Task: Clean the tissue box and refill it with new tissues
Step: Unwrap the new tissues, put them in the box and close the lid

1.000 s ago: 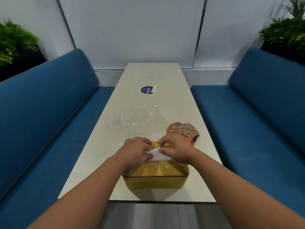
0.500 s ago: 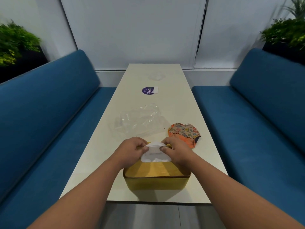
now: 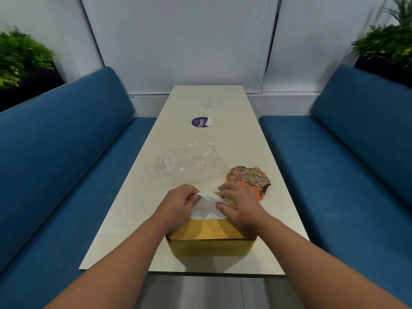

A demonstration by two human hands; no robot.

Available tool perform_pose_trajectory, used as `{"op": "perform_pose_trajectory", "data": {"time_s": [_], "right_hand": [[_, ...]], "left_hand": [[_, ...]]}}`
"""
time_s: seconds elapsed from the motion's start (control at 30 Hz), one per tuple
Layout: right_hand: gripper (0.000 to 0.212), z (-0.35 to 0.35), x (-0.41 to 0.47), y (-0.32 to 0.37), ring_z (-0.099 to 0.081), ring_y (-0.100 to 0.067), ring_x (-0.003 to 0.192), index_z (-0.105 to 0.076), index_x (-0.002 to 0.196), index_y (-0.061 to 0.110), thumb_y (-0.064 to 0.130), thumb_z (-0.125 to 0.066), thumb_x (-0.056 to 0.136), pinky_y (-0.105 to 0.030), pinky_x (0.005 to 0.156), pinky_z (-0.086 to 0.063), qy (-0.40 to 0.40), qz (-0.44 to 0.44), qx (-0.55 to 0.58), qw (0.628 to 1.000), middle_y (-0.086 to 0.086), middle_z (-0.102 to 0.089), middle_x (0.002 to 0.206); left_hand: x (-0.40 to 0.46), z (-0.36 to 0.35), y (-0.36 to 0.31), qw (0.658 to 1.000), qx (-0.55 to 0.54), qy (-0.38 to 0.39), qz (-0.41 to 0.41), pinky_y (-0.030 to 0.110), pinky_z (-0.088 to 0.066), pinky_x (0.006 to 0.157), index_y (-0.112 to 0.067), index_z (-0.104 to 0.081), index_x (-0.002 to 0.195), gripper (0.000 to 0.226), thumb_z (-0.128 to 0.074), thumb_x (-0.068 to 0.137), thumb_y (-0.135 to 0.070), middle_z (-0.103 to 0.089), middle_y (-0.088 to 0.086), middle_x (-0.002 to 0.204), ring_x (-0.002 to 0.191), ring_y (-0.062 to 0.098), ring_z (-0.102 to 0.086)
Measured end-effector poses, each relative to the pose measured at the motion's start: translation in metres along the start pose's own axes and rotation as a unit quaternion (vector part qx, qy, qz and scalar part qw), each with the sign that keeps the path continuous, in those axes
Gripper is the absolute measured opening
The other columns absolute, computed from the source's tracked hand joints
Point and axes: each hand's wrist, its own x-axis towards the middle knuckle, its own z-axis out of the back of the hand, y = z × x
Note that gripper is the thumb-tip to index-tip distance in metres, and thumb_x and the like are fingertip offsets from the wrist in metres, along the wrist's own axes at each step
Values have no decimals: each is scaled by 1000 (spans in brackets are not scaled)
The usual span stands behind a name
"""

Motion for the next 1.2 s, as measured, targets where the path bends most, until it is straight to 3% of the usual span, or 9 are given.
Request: {"op": "perform_pose_trajectory", "data": {"time_s": [0.07,0.3,0.5,0.7,0.9,1.2], "right_hand": [[34,-2,-4,1,-36,-14,130,-60,126,26,39,-52,97,-35,111,-20,-13,4,-10,1000,8,-49,139],[34,-8,-8,4,-41,-14,122,-59,128,26,39,-49,98,-38,113,-25,-36,6,-19,999,8,-54,133],[30,-12,-4,2,-45,-14,117,-61,122,27,39,-49,98,-36,107,-28,-49,-7,-22,999,10,-58,126],[29,-15,-2,-3,-41,-11,122,-63,119,29,43,-49,97,-35,107,-28,-41,-27,-13,999,14,-56,129],[29,-14,4,-4,-46,-14,121,-69,115,23,37,-48,100,-38,105,-31,-34,-35,9,999,10,-60,128],[32,-11,4,-2,-48,-11,110,-68,116,24,42,-47,99,-41,99,-36,-39,-44,40,997,10,-63,118]], "left_hand": [[1,-2,2,999,26,-8,-31,27,-49,77,-22,-62,97,14,-49,99,-27,-60,-7,95,87,9,-55],[2,-8,10,992,88,-33,-86,25,-45,77,-20,-63,99,20,-46,100,-30,-58,-9,92,86,13,-52],[6,-6,12,991,106,-29,-78,25,-43,76,-24,-61,101,19,-44,100,-32,-56,-11,95,90,15,-52],[-1,-7,16,990,110,-9,-84,26,-46,94,-17,-64,115,31,-51,96,-38,-53,-11,123,107,10,-49],[2,-9,16,994,87,-17,-65,27,-45,91,-15,-68,104,28,-44,101,-29,-55,-10,117,104,13,-51],[2,-6,9,994,69,-36,-71,16,-36,81,-14,-66,110,29,-43,101,-28,-55,-11,110,97,8,-49]]}}
